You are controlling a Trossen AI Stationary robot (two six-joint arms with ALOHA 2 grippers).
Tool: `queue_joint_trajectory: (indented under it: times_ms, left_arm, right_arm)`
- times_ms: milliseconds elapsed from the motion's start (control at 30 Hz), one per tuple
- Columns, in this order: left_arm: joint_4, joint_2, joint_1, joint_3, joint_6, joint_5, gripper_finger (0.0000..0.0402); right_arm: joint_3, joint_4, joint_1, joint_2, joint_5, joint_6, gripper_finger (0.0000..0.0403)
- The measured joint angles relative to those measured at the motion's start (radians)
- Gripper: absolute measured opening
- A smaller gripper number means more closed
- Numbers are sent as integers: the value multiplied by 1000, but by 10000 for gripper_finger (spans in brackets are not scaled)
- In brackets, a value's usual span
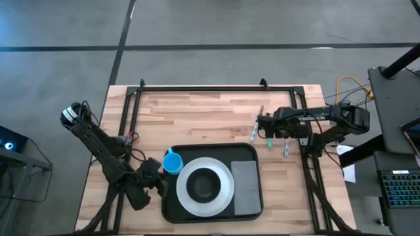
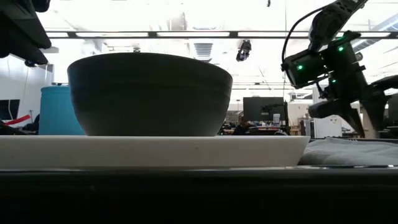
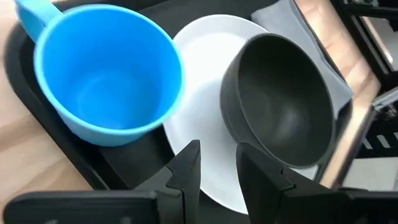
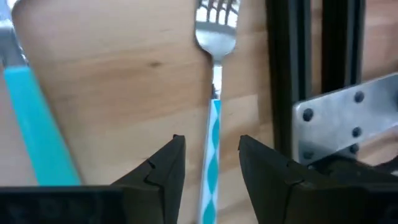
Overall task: Set up tray
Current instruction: Put the fork on top of the napkin
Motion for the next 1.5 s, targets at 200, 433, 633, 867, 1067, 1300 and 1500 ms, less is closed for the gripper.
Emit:
queue_joint_trajectory:
  times_ms: [200, 433, 633, 867, 1067, 1300, 1500]
  left_arm:
    - [-39, 0, 32, 0, 0, -1, 84]
    - [-43, 0, 51, 0, 0, 0, 84]
    - [-37, 0, 51, 0, -3, 0, 84]
    - [-35, 0, 52, 0, -4, 0, 84]
    - [-35, 0, 52, 0, -4, 0, 84]
    - [-32, 0, 52, 0, -4, 0, 84]
    - [-4, 0, 52, 0, -4, 0, 84]
  right_arm:
    - [-18, 66, -26, 1, 50, 113, 142]
    - [-82, 88, -116, 24, -19, 181, 144]
    - [-103, 162, -128, 60, -7, 87, 143]
    - [-115, 172, -133, 81, -6, 75, 123]
    - [-112, 189, -132, 72, 6, 49, 63]
    - [-112, 200, -128, 63, 5, 9, 17]
    - [-64, 197, -55, 6, 61, -3, 15]
